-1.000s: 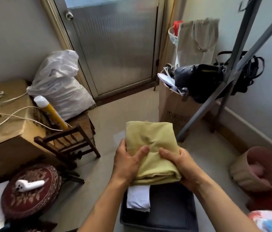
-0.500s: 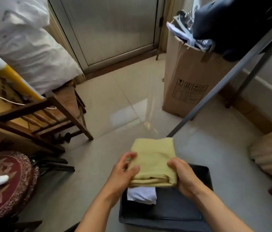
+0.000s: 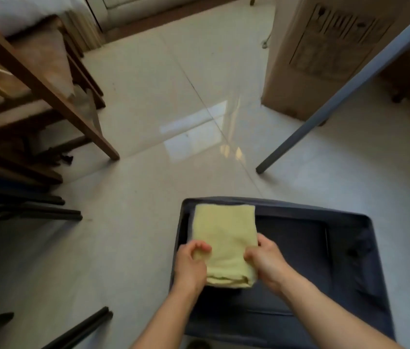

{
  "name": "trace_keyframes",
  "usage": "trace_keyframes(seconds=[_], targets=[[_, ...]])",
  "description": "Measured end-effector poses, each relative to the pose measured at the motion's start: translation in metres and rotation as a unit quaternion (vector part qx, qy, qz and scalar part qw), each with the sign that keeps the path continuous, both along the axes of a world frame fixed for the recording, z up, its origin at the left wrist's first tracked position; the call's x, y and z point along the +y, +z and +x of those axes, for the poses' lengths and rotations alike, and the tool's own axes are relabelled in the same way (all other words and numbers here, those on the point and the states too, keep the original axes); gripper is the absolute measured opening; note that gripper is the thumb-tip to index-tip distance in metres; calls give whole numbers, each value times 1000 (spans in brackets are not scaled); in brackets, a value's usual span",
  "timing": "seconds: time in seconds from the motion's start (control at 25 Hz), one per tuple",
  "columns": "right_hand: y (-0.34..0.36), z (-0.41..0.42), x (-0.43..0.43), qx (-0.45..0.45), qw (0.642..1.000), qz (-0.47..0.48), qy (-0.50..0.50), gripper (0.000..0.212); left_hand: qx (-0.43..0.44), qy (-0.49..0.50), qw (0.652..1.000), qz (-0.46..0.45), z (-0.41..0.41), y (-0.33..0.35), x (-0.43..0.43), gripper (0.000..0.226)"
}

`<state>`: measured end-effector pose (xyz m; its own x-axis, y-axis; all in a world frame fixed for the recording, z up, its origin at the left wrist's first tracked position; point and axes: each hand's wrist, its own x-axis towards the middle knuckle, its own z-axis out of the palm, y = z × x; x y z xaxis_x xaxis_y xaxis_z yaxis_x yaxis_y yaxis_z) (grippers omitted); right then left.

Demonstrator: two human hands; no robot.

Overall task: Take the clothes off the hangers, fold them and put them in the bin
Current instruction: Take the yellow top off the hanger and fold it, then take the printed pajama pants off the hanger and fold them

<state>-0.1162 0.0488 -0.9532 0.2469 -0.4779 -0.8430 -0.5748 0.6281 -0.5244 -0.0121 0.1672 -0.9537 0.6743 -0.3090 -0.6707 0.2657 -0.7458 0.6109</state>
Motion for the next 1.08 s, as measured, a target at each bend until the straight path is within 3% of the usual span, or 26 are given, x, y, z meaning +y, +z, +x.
trace_keyframes(seconds=[0.08,0.24,0.44,0.56,0.76,1.08], targets=[[-27,4,-4,21,998,-44,36,44,-27,1,999,18,3,-25,-10,53],[-61,0,0,105,983,-86,124,45,28,-92,992,80,-3,-59,-11,51],[-31,1,3,141,968,-115,171,48,36,-140,982,126,0,-28,-16,42],[11,1,1,135,965,-135,179,43,39,-126,985,113,0,10,-24,39],[108,-5,2,57,988,-114,92,30,134,-1,991,-9,-9,109,-42,23],[339,-27,-13,-96,989,-106,-31,18,203,49,960,-188,-21,333,-65,18]])
